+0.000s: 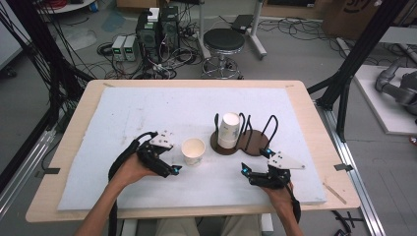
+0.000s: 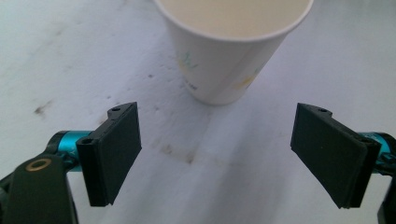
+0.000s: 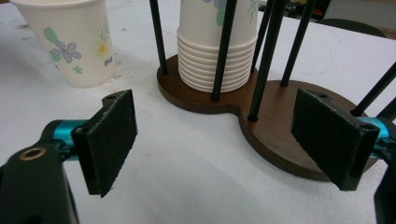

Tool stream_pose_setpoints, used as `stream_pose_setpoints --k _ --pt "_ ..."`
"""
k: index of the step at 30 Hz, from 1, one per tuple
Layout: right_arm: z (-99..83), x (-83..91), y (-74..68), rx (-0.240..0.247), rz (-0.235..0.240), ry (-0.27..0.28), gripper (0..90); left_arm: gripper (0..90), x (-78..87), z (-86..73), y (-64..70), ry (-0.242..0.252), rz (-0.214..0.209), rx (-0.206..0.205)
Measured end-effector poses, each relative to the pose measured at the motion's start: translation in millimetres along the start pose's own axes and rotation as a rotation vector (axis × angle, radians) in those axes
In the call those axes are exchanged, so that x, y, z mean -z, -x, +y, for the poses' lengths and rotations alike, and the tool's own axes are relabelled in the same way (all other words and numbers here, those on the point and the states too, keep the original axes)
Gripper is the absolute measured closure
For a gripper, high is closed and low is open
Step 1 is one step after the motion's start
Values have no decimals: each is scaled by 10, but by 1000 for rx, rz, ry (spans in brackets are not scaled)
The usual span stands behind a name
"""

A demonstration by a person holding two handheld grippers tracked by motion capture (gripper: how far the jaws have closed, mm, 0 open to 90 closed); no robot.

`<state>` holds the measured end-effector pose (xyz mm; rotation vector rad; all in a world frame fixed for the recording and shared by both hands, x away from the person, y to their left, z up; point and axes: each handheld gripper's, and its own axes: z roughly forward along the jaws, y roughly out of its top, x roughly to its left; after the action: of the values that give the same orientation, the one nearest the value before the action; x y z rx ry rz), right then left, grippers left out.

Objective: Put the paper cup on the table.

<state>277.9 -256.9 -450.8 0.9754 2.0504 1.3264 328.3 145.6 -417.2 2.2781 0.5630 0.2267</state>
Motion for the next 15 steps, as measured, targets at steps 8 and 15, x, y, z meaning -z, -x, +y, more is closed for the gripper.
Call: stream_pose_setpoints --k 8,15 --pt "-1 2 -9 2 -4 -3 150 167 249 -351 -43 151 45 61" --pt "-6 8 -13 9 -6 9 151 167 385 -624 -11 284 108 113"
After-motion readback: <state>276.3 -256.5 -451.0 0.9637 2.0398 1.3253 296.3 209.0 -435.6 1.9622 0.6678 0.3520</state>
